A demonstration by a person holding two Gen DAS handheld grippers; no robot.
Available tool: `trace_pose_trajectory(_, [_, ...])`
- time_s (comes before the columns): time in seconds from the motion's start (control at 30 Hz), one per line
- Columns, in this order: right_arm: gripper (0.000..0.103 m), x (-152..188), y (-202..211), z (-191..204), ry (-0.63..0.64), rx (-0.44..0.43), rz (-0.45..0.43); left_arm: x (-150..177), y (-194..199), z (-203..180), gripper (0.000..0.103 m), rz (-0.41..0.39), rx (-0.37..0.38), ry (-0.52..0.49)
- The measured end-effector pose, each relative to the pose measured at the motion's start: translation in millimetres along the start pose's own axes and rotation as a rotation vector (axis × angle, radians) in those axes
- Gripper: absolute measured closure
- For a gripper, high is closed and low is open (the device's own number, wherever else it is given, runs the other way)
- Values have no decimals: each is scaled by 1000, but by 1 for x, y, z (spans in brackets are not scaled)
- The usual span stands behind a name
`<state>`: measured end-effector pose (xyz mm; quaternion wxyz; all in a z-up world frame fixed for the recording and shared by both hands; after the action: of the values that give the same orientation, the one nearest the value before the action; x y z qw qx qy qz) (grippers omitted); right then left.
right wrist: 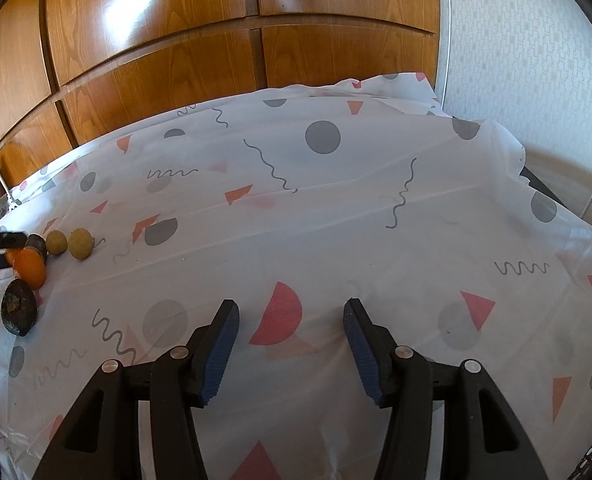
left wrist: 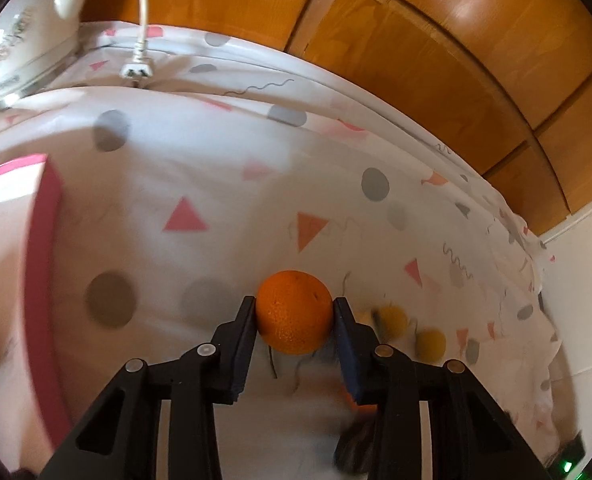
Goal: Organize fruits
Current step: 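Close the left gripper on the large orange, then lift the large orange with the left gripper and hold it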
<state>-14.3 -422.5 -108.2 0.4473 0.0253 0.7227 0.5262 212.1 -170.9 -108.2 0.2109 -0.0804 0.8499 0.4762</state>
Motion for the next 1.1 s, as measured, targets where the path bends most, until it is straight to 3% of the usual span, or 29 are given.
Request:
trace_pose_trajectory(0.27, [47,0,0,0,1,0,0,48,38,-3,65,-14,7,-63])
trace_pose_trajectory(0.57, [47,0,0,0,4,2,1,119,57,-8,65,35,14,-153])
trace_pose_trajectory(1.1, [47,1,0,0,9,7,3,137,51,-16,66,-28,-34,-279])
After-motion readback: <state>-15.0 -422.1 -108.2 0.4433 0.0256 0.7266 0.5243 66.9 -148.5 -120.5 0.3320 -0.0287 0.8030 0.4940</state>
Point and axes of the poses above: each gripper's, at about its wrist camera, not at the fingertips, and y roughly against the way its jaws point, z to its left, x to its underside, the point moved 5 cm from there along -y, roughly the way its jaws point, and after that the axes turned 7 degrees about x, right-handed, at the moved point
